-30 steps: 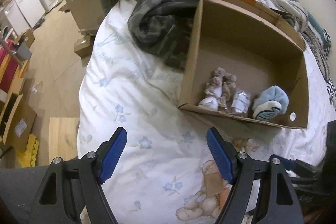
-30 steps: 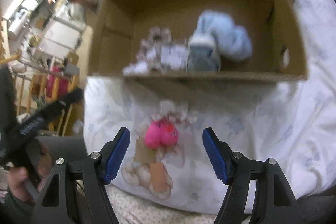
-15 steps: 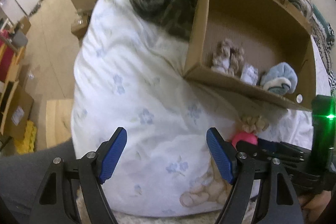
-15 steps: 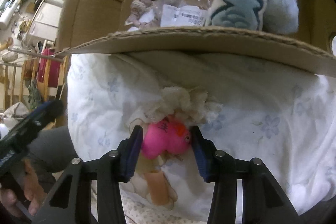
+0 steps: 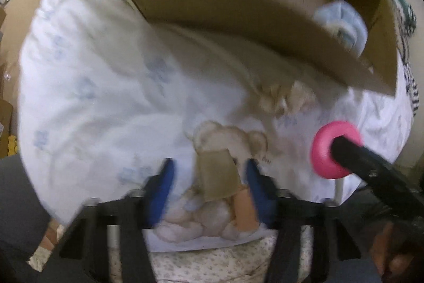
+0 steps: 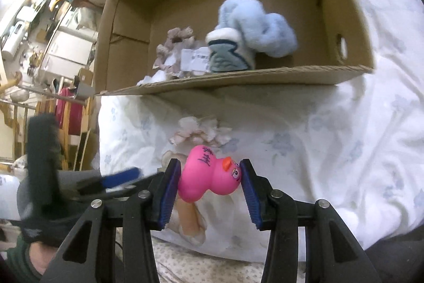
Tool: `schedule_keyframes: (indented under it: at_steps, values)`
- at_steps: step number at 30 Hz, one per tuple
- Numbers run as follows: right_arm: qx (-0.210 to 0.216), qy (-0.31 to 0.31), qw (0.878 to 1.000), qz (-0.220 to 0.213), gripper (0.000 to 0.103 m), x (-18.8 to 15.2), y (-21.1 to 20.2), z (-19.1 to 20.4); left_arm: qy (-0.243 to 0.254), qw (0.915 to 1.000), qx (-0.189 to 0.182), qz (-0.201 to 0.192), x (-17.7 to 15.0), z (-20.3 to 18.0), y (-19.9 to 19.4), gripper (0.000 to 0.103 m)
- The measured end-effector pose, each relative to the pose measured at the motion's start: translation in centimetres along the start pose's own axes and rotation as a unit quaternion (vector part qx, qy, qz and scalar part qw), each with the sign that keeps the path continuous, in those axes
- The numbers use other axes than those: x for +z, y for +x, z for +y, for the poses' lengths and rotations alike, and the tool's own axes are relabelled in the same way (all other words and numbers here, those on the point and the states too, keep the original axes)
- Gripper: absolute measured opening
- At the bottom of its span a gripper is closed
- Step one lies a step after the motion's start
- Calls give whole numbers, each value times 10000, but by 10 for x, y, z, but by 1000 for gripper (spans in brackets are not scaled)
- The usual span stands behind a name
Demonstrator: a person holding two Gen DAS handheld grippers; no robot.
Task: Organize soft objects
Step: 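Lift the pink duck with the right tool while the left grasps the beige cylinder, then carry the duck and beige cylinder into the box and open both tools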
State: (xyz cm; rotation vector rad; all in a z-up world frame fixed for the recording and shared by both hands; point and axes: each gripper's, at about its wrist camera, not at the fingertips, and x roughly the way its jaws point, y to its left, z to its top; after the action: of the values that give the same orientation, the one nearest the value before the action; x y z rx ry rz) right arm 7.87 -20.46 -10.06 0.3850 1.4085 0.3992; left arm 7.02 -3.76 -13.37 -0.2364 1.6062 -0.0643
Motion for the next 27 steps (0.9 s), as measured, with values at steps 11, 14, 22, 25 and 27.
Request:
schedule_keyframes:
  at_steps: [11, 14, 22, 25, 27]
  values:
    - [40, -70, 10000, -46, 48, 3, 2, 6, 122, 9977, -287, -604, 2, 3, -38, 9]
    - [70, -60, 9999, -48, 48, 3, 3, 8, 118, 9965, -194, -804, 1, 9, -50, 9]
    - [-21, -130, 9999, 47, 48, 3, 8, 10, 82, 9963, 4, -856, 3, 25, -56, 9]
    - [33, -160, 9999, 30, 48, 3, 5, 13, 152, 9944, 63, -1040, 2, 17, -64, 9]
    - [132, -197, 9997, -13, 48, 3, -2, 15, 287, 9903, 33, -1362, -1, 15, -89, 9]
